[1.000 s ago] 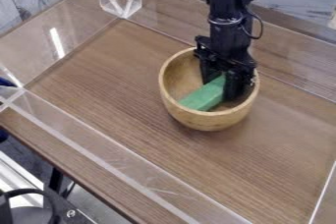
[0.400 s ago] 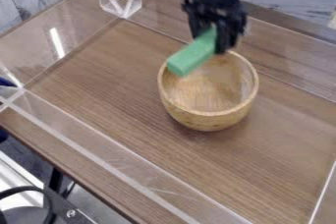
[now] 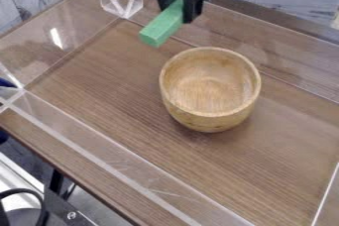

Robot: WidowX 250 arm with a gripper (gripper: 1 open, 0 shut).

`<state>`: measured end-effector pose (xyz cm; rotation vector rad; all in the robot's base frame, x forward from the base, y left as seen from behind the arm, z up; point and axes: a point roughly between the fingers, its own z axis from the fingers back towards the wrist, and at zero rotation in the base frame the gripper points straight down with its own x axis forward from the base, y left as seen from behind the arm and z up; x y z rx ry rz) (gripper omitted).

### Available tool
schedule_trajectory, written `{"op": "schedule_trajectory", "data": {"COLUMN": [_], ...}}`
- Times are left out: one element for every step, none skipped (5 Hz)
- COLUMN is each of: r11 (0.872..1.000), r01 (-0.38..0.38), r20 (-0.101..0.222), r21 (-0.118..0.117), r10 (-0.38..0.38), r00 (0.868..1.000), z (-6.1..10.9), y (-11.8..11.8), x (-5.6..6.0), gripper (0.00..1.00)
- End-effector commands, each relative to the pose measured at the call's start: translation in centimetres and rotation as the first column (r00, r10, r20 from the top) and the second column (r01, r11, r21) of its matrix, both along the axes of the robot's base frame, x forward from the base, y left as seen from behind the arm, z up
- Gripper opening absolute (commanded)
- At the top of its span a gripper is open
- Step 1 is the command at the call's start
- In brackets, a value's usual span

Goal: Remove the green block from inside the brown bowl and put it on the table

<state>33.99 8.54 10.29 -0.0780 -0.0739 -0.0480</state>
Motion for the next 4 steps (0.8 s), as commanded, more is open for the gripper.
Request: {"op": "schedule_trajectory", "data": {"r11": [0.999,0.998,0.998,0.998], "r01": [-0.024,-0.040,-0.048,-0.050], "r20": [0.056,0.033,0.029,0.033], "r21": [0.034,0.040,0.042,0.039], "r10": [0.022,0.039,0.046,0.048], "r00": [0.998,0.999,0.998,0.998], "z": [0.8,-1.2,-2.2,-2.2], "y": [1.9,3.1,3.7,3.7], "x": [1.6,1.6,1.9,2.0], "gripper": [0.00,0.00,0.00,0.00]}}
